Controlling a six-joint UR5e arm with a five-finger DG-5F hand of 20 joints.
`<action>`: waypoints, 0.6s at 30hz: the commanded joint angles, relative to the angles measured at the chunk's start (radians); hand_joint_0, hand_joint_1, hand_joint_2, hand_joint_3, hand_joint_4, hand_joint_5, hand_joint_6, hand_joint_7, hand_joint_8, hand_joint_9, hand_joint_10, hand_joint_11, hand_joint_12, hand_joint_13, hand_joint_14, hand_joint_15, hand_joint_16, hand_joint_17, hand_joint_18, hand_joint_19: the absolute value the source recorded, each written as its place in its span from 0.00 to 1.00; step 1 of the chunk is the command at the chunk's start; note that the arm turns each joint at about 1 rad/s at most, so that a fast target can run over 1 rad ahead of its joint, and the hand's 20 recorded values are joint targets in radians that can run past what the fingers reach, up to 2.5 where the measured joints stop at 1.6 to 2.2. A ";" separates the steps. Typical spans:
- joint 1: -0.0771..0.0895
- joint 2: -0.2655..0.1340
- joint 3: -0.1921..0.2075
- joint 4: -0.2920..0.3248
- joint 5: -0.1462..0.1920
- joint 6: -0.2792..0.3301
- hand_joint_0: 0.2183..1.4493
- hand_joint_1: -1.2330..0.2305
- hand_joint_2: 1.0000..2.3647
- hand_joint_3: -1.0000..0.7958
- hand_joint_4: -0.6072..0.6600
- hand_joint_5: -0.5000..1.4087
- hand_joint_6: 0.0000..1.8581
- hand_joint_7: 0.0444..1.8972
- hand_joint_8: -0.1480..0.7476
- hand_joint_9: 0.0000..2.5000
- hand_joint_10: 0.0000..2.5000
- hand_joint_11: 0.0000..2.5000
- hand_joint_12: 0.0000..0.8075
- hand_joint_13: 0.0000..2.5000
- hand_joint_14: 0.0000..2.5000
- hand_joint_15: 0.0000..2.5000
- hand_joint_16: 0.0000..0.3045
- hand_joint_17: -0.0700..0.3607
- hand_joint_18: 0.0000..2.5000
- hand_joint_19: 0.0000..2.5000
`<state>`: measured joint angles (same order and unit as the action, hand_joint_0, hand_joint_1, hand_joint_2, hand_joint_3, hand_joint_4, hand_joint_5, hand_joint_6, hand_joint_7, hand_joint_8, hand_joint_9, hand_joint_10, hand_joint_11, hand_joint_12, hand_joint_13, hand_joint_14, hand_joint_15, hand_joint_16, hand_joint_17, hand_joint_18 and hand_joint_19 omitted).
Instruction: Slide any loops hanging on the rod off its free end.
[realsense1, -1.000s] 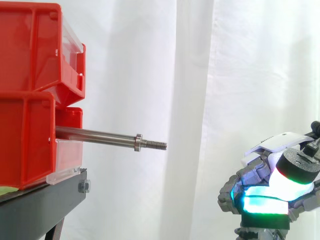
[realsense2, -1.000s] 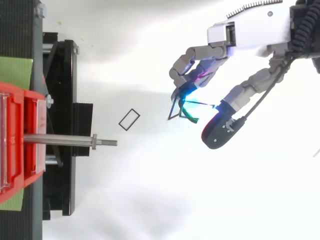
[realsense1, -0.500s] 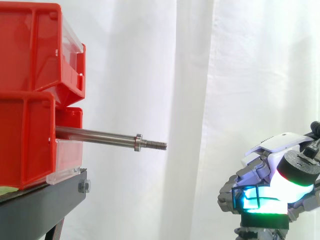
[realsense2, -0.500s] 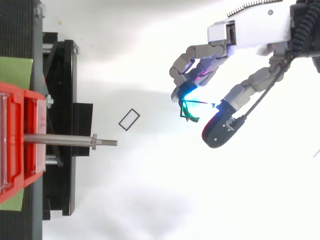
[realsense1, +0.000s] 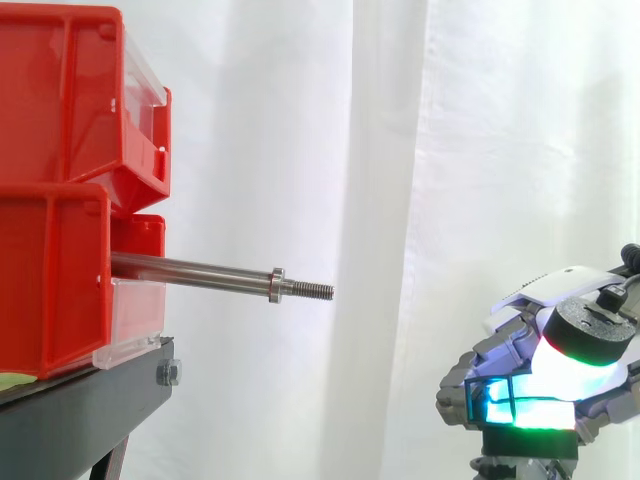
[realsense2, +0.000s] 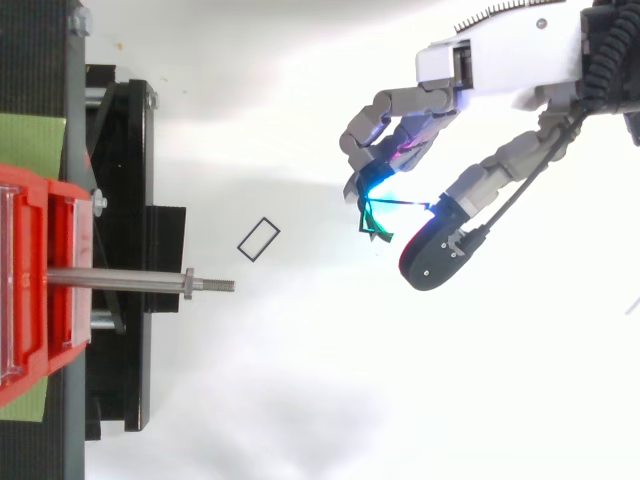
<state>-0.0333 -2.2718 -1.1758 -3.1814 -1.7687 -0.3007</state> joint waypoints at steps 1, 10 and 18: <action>0.000 0.000 -0.001 -0.002 0.000 0.000 0.30 0.44 0.01 0.33 0.68 0.18 0.38 0.75 0.54 0.32 0.00 0.11 0.42 0.25 0.00 0.00 0.17 0.44 0.28 0.07; -0.003 0.002 -0.001 -0.022 -0.002 0.003 0.31 0.34 0.01 0.38 0.67 0.16 0.40 0.74 0.53 0.30 0.00 0.10 0.42 0.24 0.00 0.00 0.17 0.44 0.28 0.07; -0.011 0.008 0.007 -0.055 -0.006 0.006 0.33 0.29 0.00 0.31 0.68 0.16 0.41 0.73 0.52 0.29 0.00 0.10 0.42 0.25 0.00 0.00 0.17 0.44 0.28 0.06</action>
<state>-0.0416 -2.2670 -1.1738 -3.2214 -1.7728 -0.2950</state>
